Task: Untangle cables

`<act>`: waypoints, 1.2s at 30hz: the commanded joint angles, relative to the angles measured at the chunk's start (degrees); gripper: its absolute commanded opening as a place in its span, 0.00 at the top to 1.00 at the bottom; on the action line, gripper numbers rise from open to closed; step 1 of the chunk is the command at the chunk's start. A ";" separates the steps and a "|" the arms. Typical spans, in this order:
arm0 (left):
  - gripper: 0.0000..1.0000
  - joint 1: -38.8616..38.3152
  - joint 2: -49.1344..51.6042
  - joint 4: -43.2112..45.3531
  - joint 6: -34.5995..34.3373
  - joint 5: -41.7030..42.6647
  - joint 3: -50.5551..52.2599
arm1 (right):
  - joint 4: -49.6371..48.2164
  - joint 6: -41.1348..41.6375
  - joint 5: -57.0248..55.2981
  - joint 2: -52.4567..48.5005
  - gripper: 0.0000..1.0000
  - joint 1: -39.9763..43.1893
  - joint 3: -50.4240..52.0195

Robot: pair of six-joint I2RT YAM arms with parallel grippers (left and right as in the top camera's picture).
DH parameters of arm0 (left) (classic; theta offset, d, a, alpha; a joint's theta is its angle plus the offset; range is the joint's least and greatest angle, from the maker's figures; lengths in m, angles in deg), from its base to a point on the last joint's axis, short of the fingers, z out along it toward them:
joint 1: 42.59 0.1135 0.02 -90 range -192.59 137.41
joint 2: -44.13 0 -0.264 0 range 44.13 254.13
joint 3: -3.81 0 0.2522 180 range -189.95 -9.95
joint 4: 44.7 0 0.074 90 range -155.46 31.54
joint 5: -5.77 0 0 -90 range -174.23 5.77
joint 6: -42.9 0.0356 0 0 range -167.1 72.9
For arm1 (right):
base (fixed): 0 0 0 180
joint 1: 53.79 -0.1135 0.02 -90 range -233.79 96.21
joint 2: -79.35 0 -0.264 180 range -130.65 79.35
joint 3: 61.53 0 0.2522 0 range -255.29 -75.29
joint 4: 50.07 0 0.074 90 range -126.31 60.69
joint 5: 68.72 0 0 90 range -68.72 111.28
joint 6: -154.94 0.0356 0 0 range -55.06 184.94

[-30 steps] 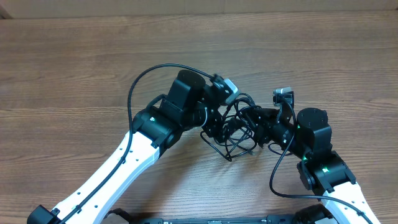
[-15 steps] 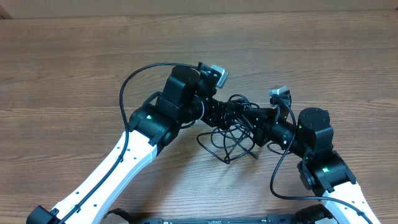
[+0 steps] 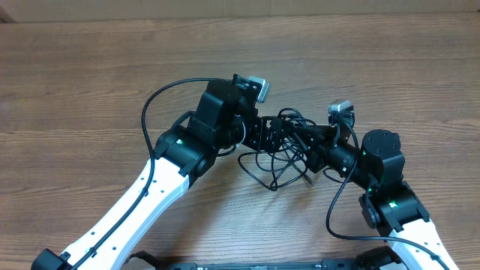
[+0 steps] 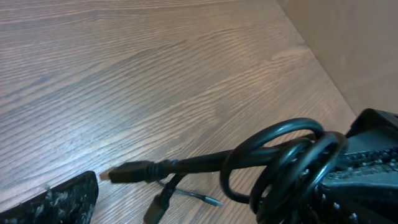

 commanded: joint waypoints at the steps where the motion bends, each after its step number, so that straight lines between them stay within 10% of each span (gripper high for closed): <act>1: 0.01 0.04 -0.81 0.26 -1.60 -2.97 -0.85 | -1.29 -0.20 -1.20 0.59 0.96 -0.15 -0.42; 6: 0.25 -0.13 -0.81 0.52 -1.66 -3.34 -0.85 | -2.73 1.53 -1.16 0.59 0.96 -0.15 -0.42; 29: 0.59 -2.29 -0.74 5.11 -4.00 -0.09 -0.85 | -4.70 1.51 6.05 0.59 0.96 -0.44 -0.42; 36: 0.94 -2.34 -0.74 5.35 -5.25 -0.11 -0.85 | -4.83 1.49 6.88 0.59 0.96 -0.44 -0.42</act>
